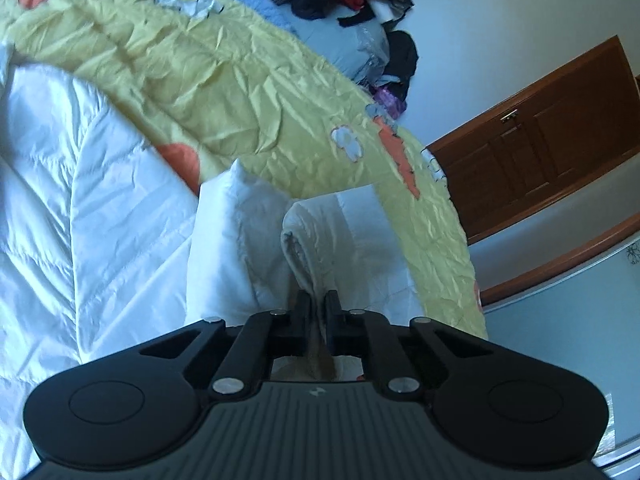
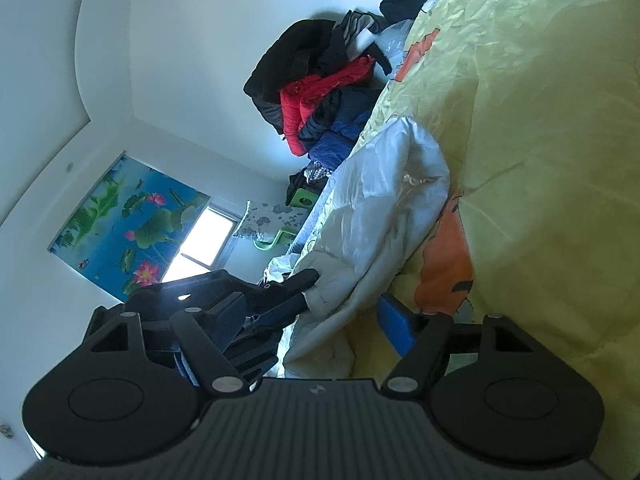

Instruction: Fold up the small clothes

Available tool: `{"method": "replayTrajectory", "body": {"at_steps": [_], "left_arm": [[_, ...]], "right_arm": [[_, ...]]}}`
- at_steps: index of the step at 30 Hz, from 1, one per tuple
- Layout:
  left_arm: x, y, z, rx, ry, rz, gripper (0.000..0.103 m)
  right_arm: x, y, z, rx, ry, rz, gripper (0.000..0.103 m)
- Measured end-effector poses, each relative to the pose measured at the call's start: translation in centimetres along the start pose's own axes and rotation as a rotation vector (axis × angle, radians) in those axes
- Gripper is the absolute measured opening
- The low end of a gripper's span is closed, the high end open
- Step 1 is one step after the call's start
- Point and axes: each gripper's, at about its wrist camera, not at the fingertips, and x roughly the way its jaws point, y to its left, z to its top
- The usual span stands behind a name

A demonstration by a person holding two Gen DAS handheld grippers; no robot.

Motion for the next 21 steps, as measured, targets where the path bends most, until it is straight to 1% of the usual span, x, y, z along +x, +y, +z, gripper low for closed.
{"method": "replayTrajectory", "body": {"at_steps": [2, 5, 7, 10, 13, 16, 18, 21], "left_arm": [[-1.0, -0.2, 0.2, 0.008, -0.018, -0.019, 0.006], [-4.0, -0.8, 0.4, 0.057, -0.061, -0.055, 0.006], [-6.7, -0.7, 0.8, 0.095, -0.086, -0.063, 0.006], [-11.8, 0.6, 1.2, 0.103, -0.140, -0.061, 0.006], [-17.5, 3.7, 0.7, 0.081, -0.229, -0.020, 0.006], [-22.5, 7.5, -0.1, 0.029, -0.286, 0.062, 0.006], [-25.3, 10.2, -1.1, -0.013, -0.300, 0.111, 0.006], [-29.0, 14.0, -2.6, -0.061, -0.317, 0.195, 0.006]], "right_arm": [[0.0, -0.1, 0.0, 0.001, 0.000, 0.002, 0.077], [-0.1, -0.4, 0.1, 0.015, 0.001, 0.018, 0.077], [-0.3, -0.8, 0.4, 0.040, 0.000, 0.036, 0.077], [-0.4, -1.4, 0.8, 0.083, 0.001, 0.062, 0.077], [-0.6, -1.7, 1.0, 0.109, 0.014, 0.082, 0.078], [-0.6, -1.7, 1.0, 0.111, 0.006, 0.079, 0.077], [-0.4, -1.0, 0.7, 0.062, 0.014, 0.054, 0.077], [0.1, 0.1, 0.0, -0.024, 0.021, 0.022, 0.082]]}}
